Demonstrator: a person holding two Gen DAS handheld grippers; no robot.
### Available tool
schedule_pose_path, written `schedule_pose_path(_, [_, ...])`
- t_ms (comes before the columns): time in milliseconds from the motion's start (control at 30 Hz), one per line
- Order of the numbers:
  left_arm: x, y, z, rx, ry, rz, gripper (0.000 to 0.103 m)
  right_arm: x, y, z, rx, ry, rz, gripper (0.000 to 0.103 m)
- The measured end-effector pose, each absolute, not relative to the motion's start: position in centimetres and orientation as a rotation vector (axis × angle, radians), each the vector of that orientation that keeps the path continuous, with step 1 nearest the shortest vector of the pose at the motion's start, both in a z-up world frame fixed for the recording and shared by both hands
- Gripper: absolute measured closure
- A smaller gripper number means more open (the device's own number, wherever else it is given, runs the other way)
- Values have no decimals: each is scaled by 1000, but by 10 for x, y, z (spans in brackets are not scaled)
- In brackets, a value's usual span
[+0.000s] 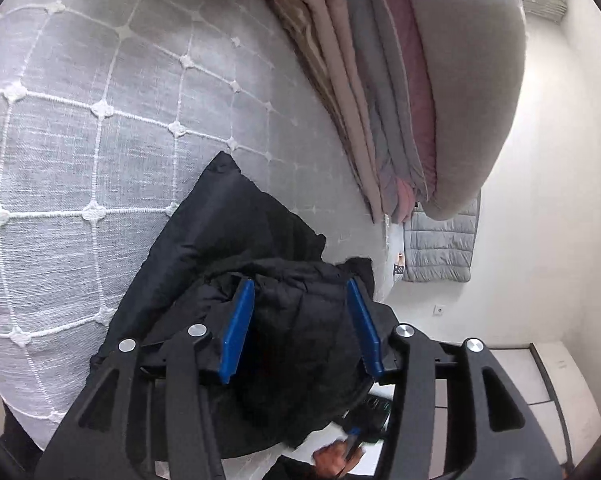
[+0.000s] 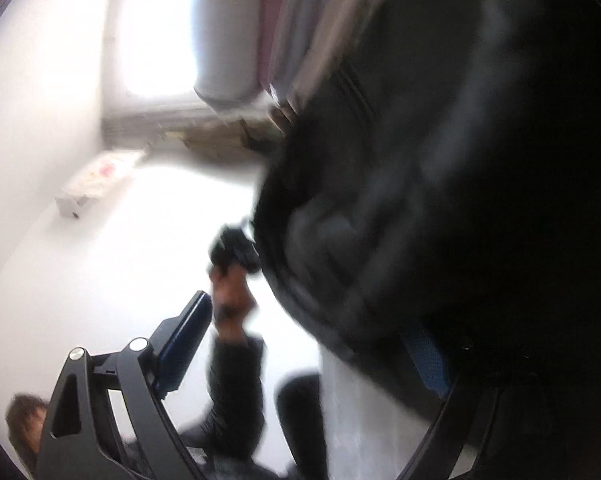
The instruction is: Fold large clothes
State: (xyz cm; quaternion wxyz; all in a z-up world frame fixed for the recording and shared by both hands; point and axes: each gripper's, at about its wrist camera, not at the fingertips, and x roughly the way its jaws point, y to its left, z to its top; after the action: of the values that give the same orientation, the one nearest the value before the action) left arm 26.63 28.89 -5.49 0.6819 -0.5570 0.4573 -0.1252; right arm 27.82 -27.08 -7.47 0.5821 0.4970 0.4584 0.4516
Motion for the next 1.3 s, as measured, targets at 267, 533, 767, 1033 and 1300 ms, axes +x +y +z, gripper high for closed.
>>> schedule_pose_path(267, [246,266,-44,-1125,1037,-387,53,386,-310,-81,1418,862,775,15])
schedule_pose_path(533, [267,178,-25,-776,1040,-517,53,348,-319,-22,895,811,587,15])
schedule_pose_path(767, [331,142,-56,-557,1073,-332,53,366,-314,-61,618,1038,363,15])
schedule_pose_path(1033, [344,139,-69,-476,1076,-245,57,347,-290,-44,594,1013,373,15])
schedule_pose_path(1300, [349,125,-79,-389,1094,-231,57,347,-309,-80,626,1096,360,15])
